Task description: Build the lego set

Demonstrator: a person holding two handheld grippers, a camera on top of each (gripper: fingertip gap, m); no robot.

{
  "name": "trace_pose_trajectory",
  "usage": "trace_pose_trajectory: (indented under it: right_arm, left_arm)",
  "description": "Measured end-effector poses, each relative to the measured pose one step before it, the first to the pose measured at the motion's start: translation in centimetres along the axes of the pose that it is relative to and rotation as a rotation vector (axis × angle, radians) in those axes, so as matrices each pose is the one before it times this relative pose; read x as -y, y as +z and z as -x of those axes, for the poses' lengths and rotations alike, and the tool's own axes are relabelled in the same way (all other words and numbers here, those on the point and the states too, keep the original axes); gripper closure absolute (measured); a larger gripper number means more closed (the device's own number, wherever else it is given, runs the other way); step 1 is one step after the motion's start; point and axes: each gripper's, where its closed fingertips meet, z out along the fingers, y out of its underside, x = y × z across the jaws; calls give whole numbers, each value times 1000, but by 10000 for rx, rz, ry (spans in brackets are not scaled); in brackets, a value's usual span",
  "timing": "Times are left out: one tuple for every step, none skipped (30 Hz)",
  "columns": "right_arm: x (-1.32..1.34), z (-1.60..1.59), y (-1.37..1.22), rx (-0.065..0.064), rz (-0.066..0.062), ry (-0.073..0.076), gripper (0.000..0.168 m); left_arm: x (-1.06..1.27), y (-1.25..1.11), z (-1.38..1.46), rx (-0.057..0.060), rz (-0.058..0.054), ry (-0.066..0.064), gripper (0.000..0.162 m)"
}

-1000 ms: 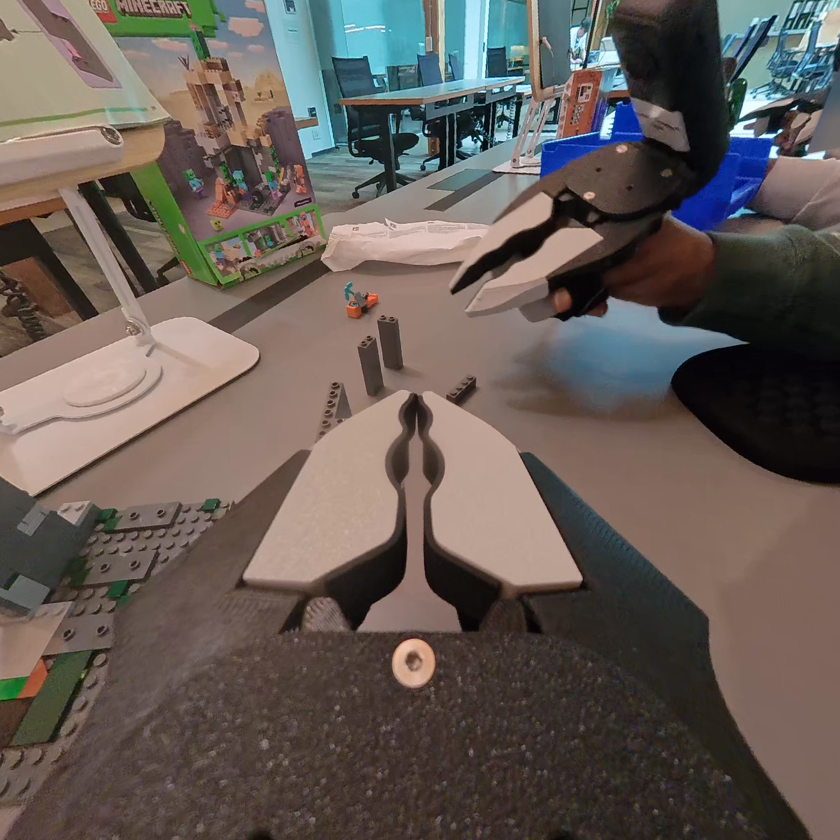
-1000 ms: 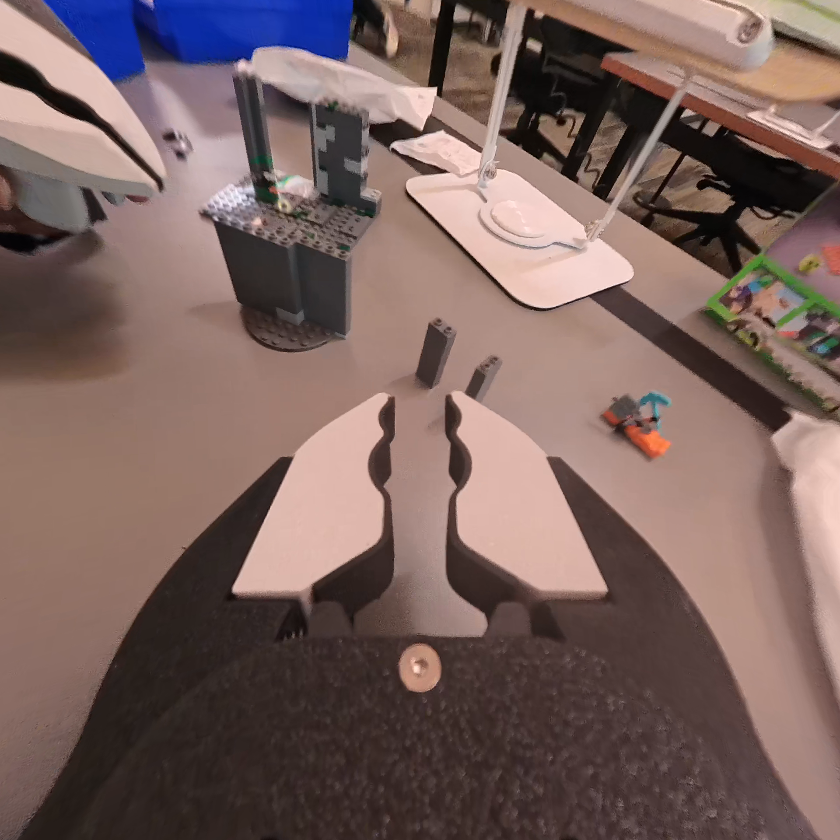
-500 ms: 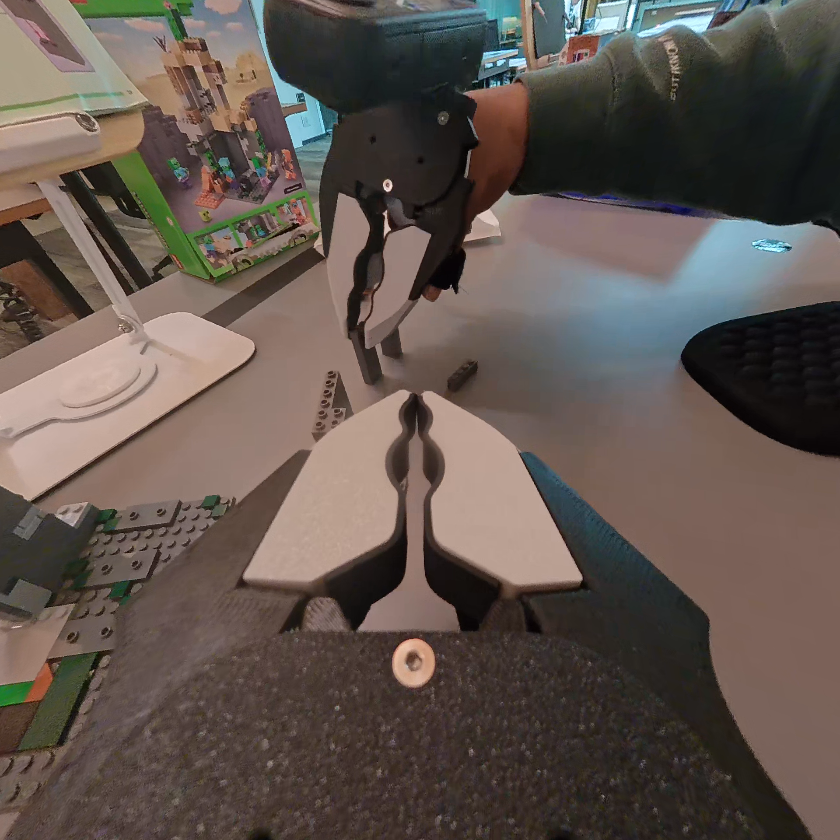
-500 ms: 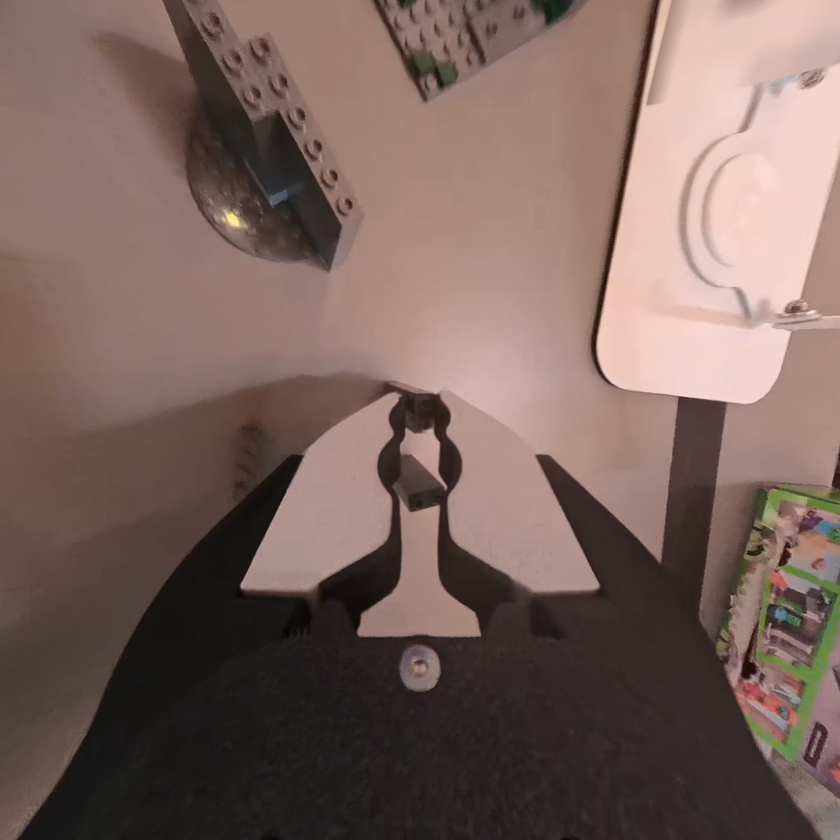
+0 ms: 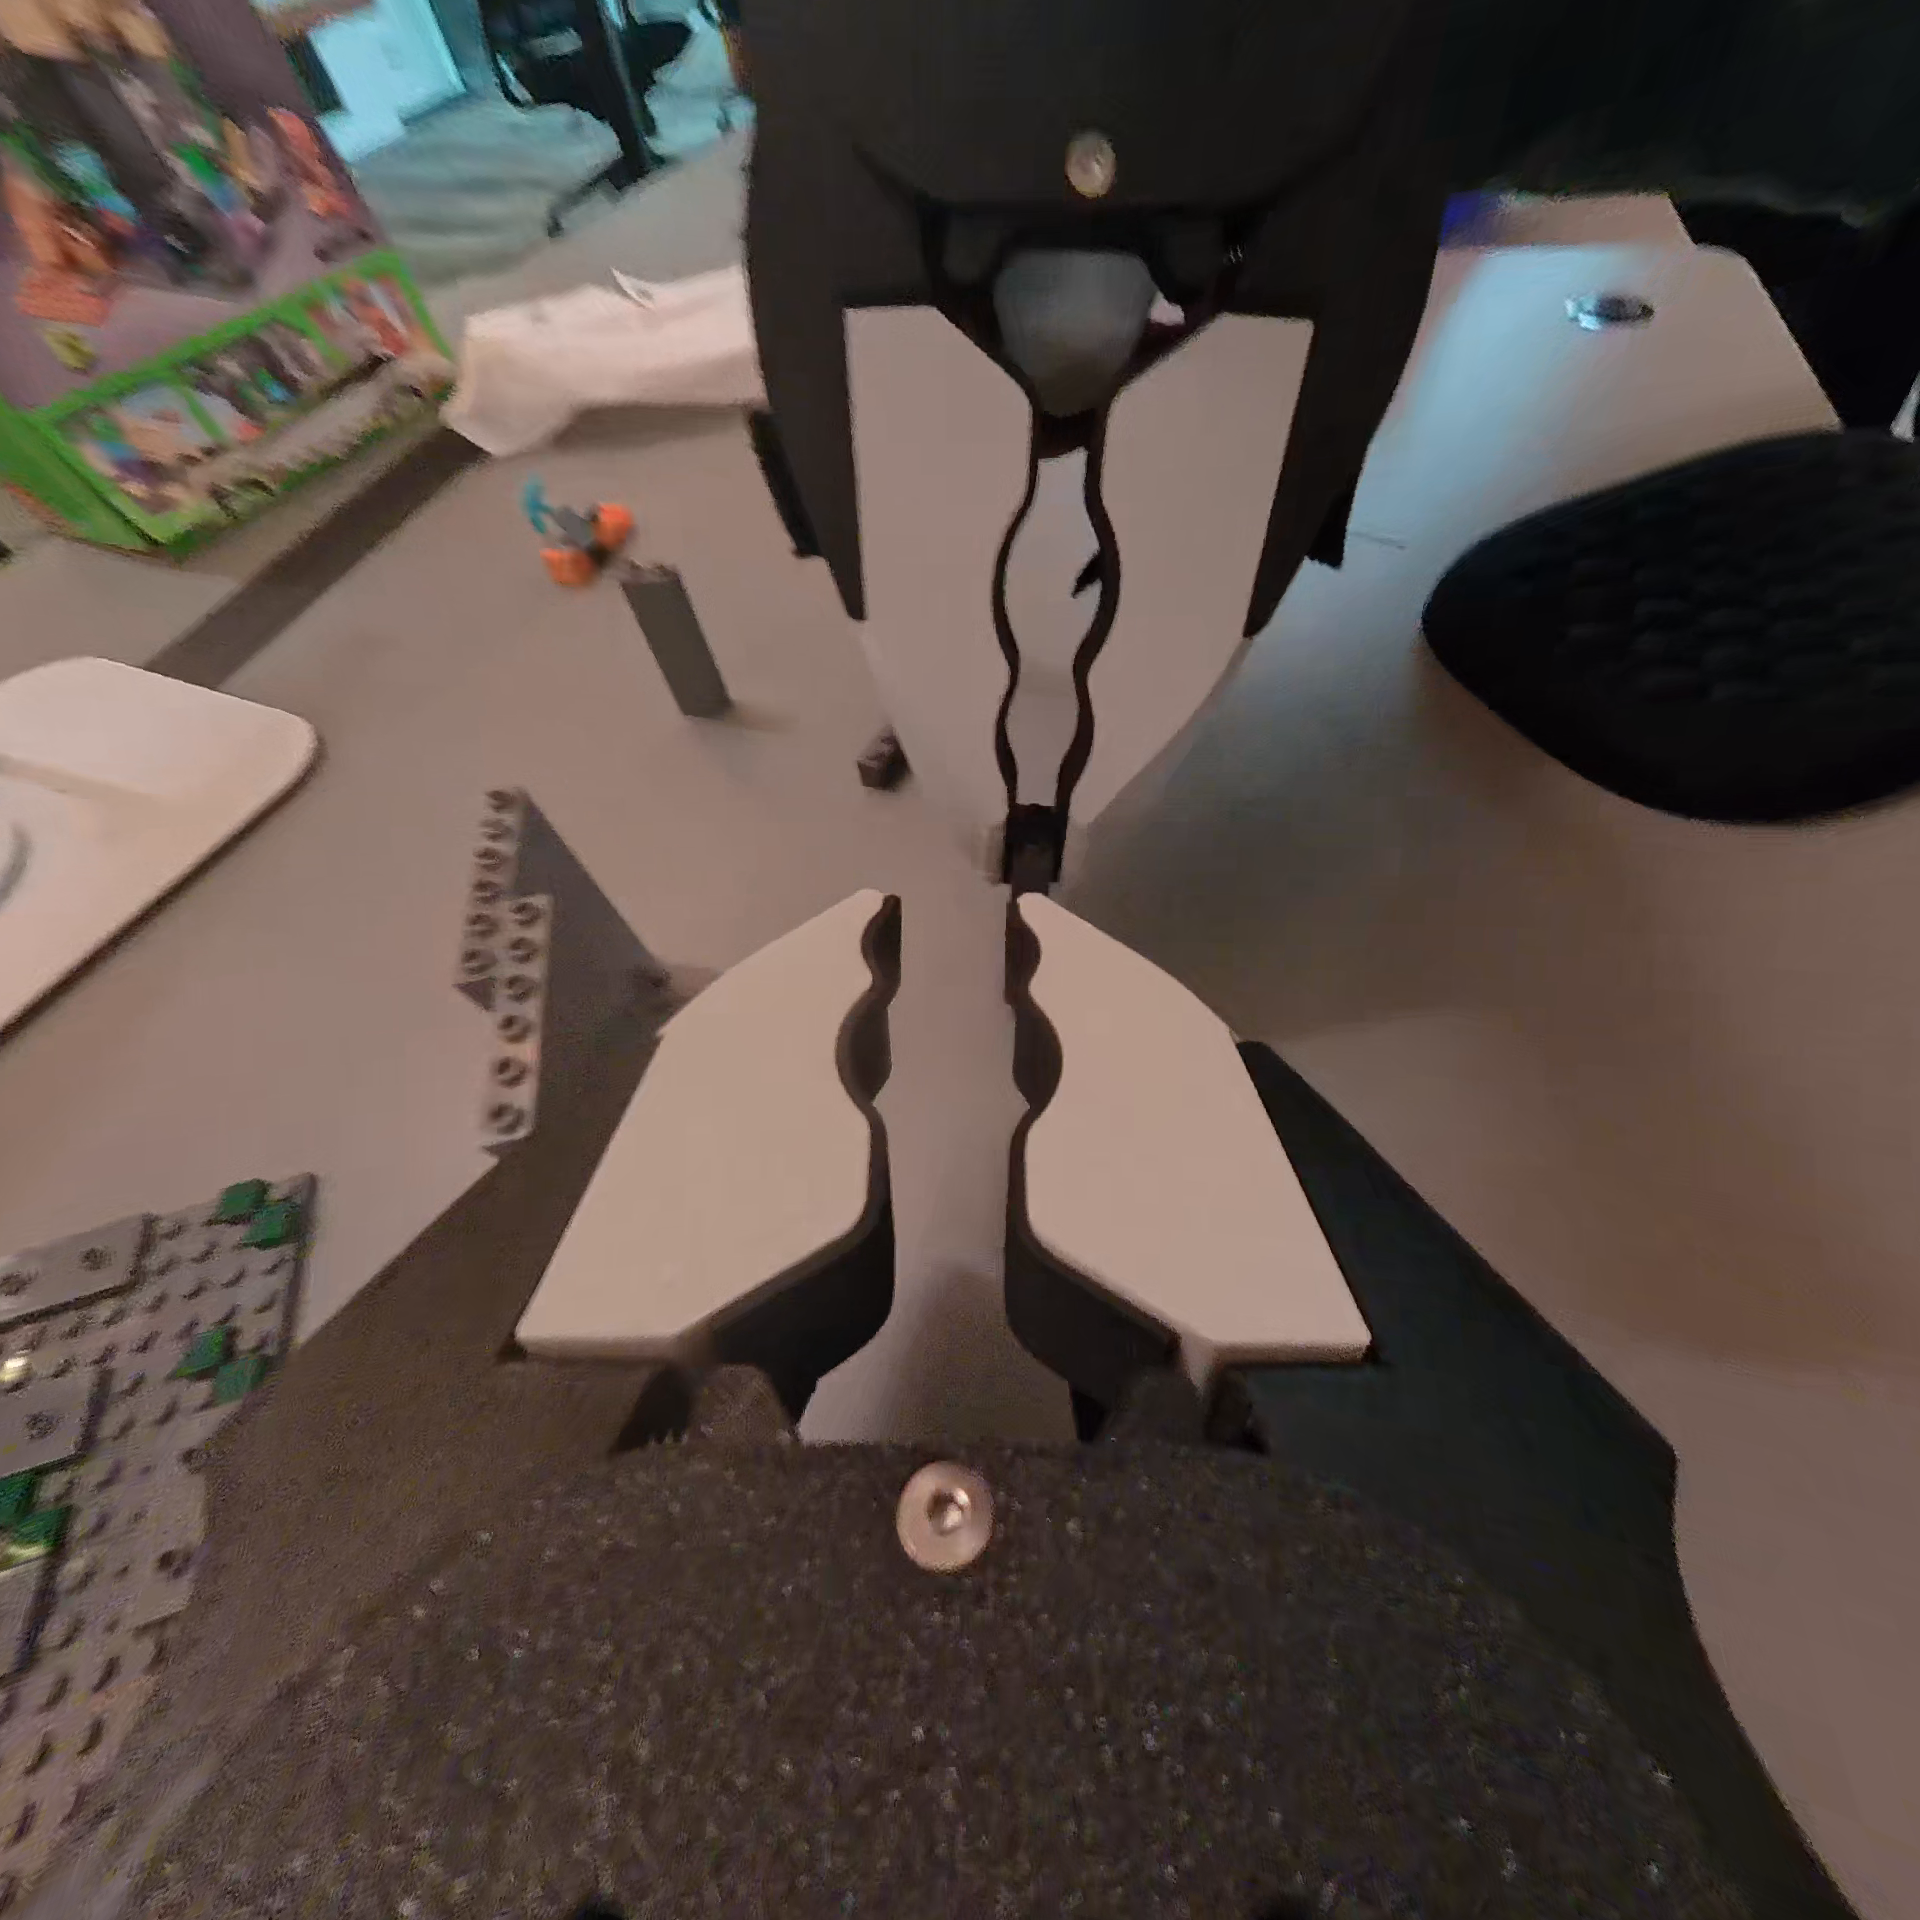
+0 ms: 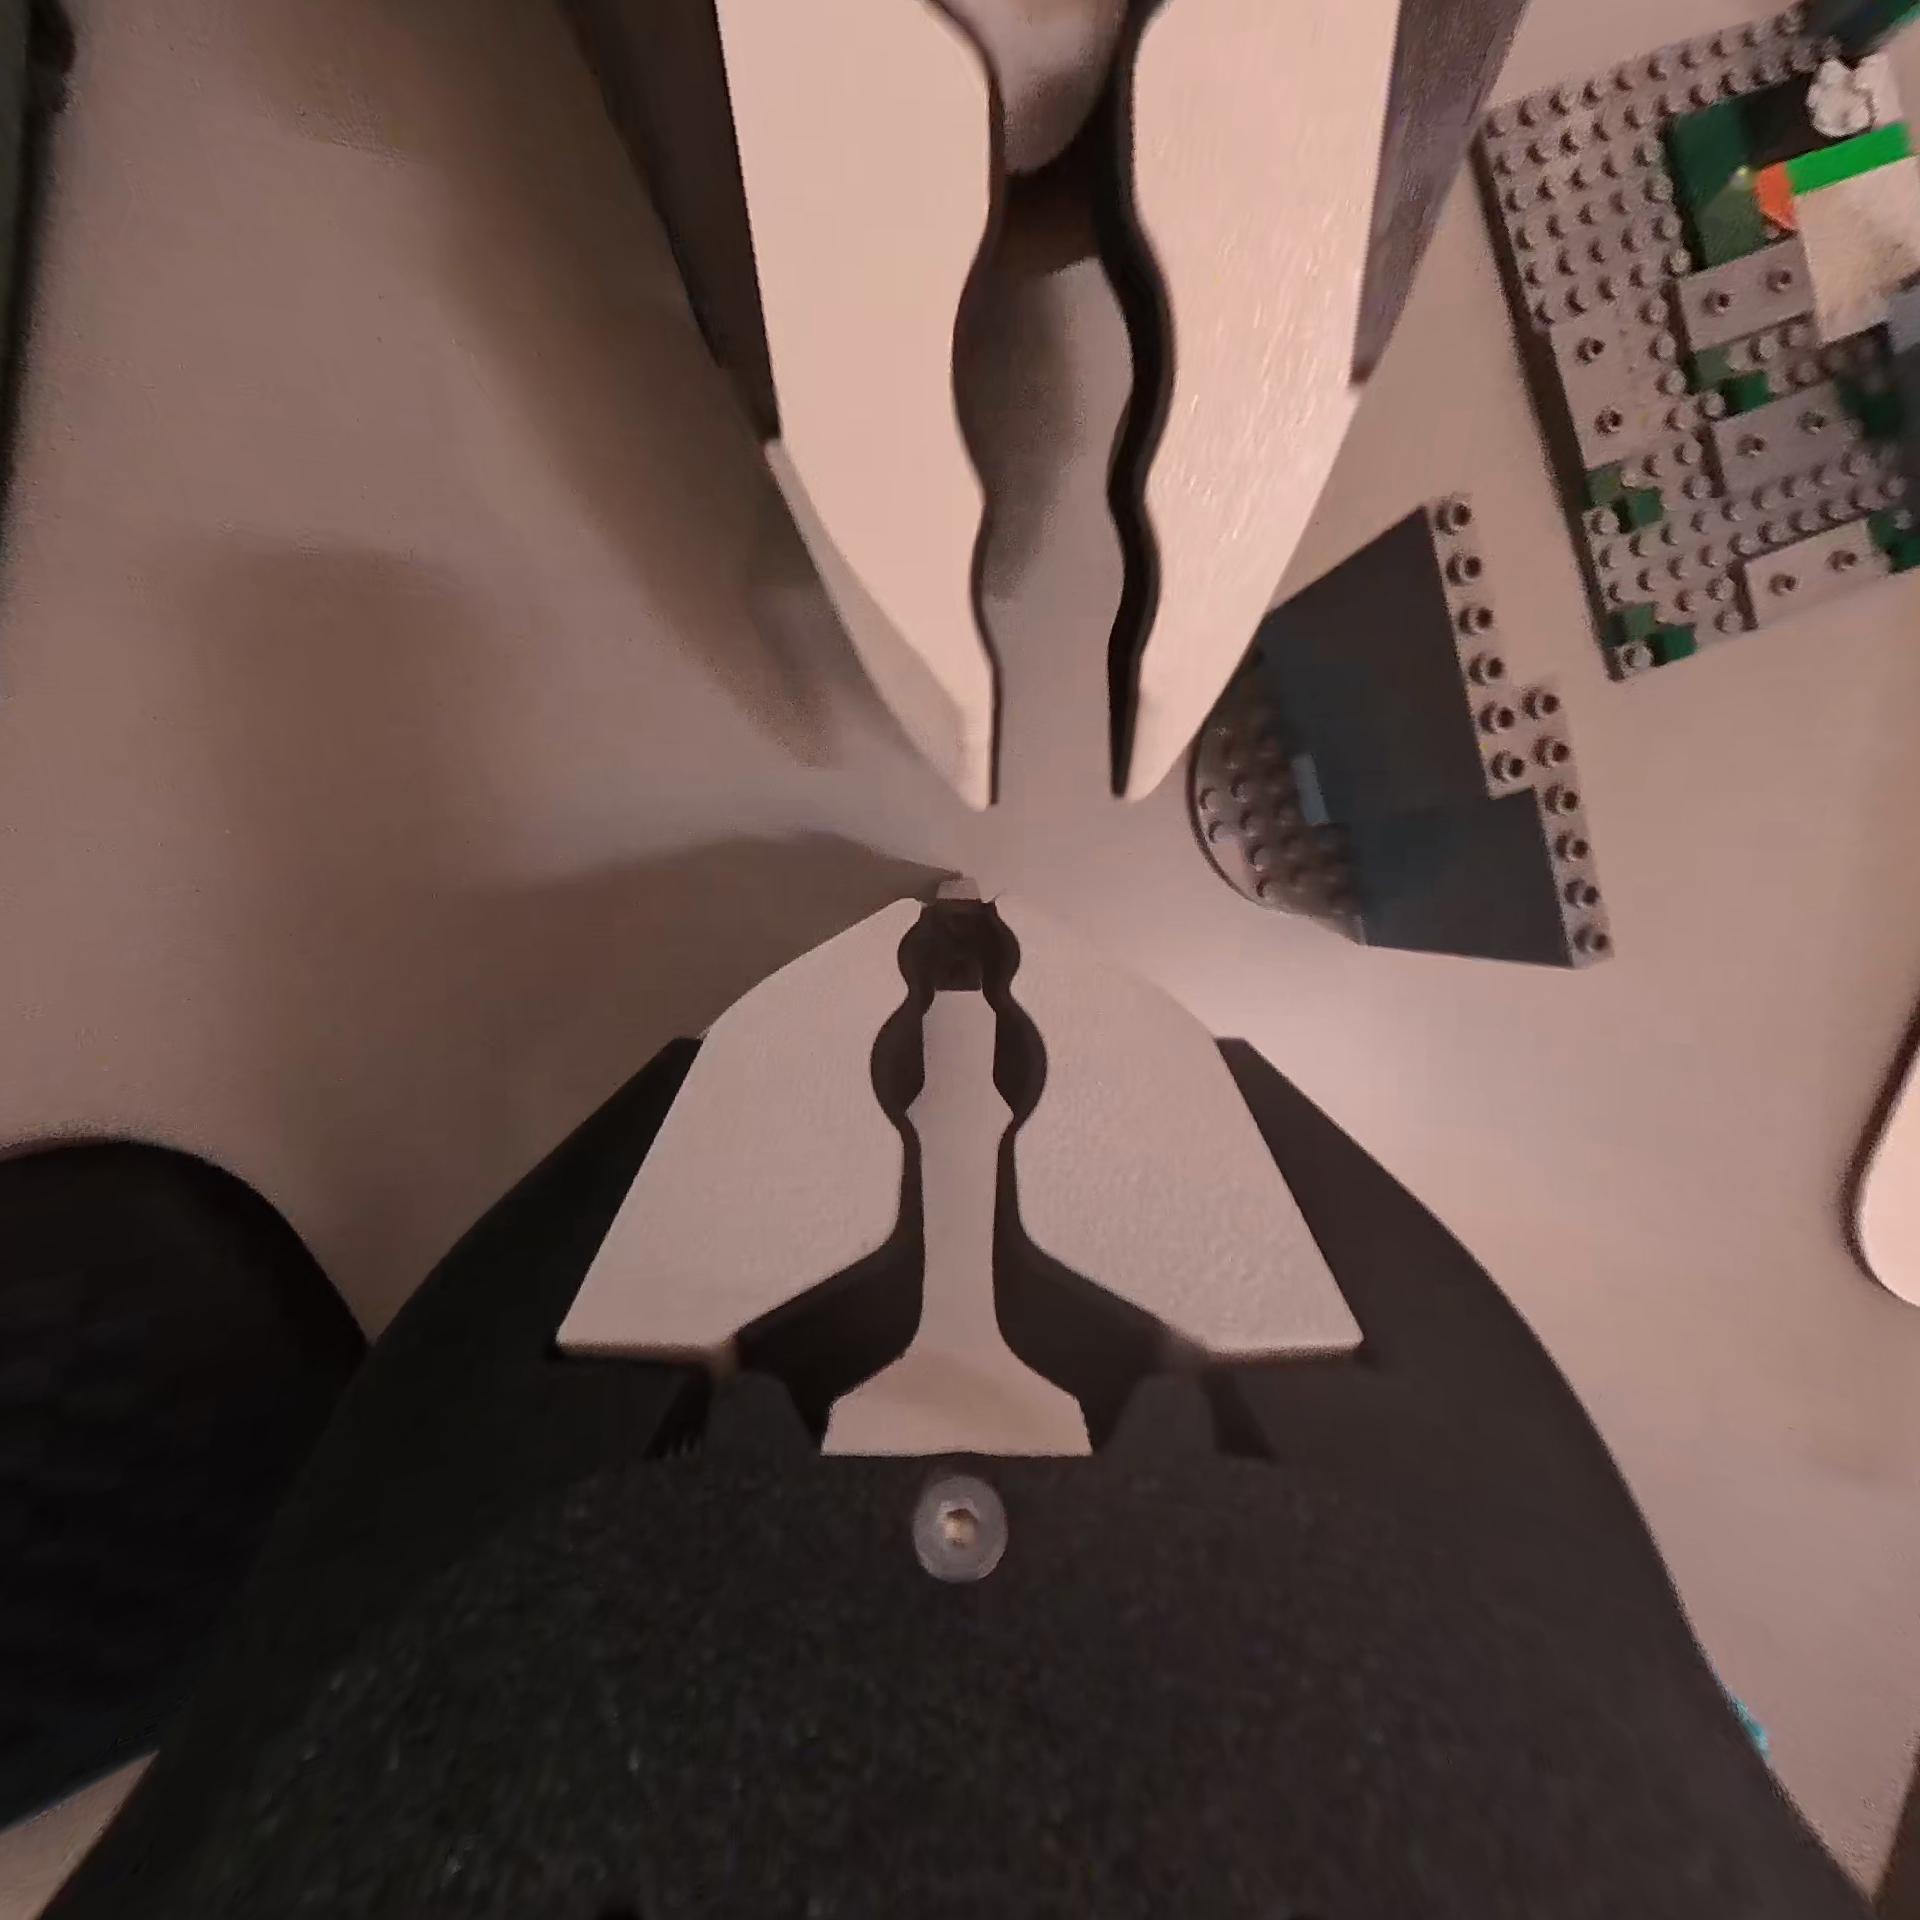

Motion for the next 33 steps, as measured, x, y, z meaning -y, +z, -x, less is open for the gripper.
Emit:
trace_pose_trajectory:
  right_arm:
    - [126,157,200,69,-57,27,161]
    - [135,91,122,71,-79,53,161]
    - [118,50,58,62,-83,56,161]
    - [90,8,54,32,-65,51,161]
    - [116,-18,54,8,-93,31,161]
    - [120,-10,32,9,-122,41,161]
    - [116,9,38,23,-142,56,161]
    - [130,27,6,28,-172,59,161]
    - [84,-32,-25,9,-174,68,161]
    - [-4,-57,-18,0,-120,74,161]
    - [-77,-108,-27,-36,-75,54,161]
    - [-45,-54,-24,-12,-94,32,160]
    - [1,-3,-24,31,-119,56,160]
    - [-74,-37,-5,-1,-65,64,160]
    - [-117,-66,6,-26,-33,28,160]
    - [1,6,-16,2,-109,25,159]
    - [88,34,-52,24,-148,41,159]
    - [170,39,-105,28,-183,44,158]
    - [175,13,-189,31,-167,47,157]
    - [151,-88,-292,-20,-133,42,156]
    - [129,-198,-427,-87,-113,31,155]
    - [92,-290,-564,-143,-96,30,155]
    - [45,-394,-700,-205,-81,37,155]
    - [-76,-465,-793,-238,-39,57,154]
    - [-232,-533,-832,-273,36,83,154]
    - [-418,-621,-835,-323,115,106,153]
    - [-561,-638,-782,-341,158,126,153]
    - [-613,-609,-676,-322,153,137,153]
    - [-678,-634,-537,-340,159,164,153]
    - [-804,-627,-342,-352,233,158,153]
    - [-871,-448,-112,-276,274,106,154]
    - [-740,-77,117,-75,197,89,154]
    - [-582,198,320,73,115,109,154]
  left_arm:
    - [-539,273,-509,-233,306,39,143]
    - [-503,265,-446,-189,303,85,143]
    - [-287,204,-142,38,175,151,142]
    - [-116,144,-169,0,101,195,143]
    - [-109,129,-155,-32,114,114,142]
    - [-165,144,-164,-74,121,31,142]
    - [-147,144,-76,-28,109,-2,142]
    - [-65,116,41,31,73,0,142]
    - [13,123,35,7,22,-26,142]
    - [13,148,3,-23,38,-42,142]
    - [23,169,14,-21,43,-28,142]
    - [30,176,34,2,43,-15,142]
    - [2,201,24,-7,69,-7,143]
    - [-41,165,88,36,80,-10,143]
    - [-75,123,80,14,84,-37,144]
    - [-85,83,36,-7,69,-48,147]
    - [-96,57,16,-9,67,-33,150]
    - [-63,53,-37,-34,46,5,151]
    - [-24,14,-33,10,23,38,153]
    - [-7,4,36,57,7,32,154]
    - [-6,7,7,27,5,19,154]
    - [-12,-21,-7,16,3,1,154]
    - [-17,-20,-4,7,4,-19,154]
    - [-32,-37,11,12,6,-23,154]
    - [-50,-50,53,41,15,-30,154]
    - [-62,-67,67,48,16,-25,154]
    - [-82,-89,96,72,23,-16,154]
    - [-86,-90,110,75,25,-17,154]
    - [-92,-88,124,70,29,-31,154]
    - [-88,-91,144,65,30,-38,154]
    - [-101,-97,143,51,34,-57,154]
    - [-86,-85,109,8,23,-54,154]
    - [-66,-72,57,-23,-2,-43,154]
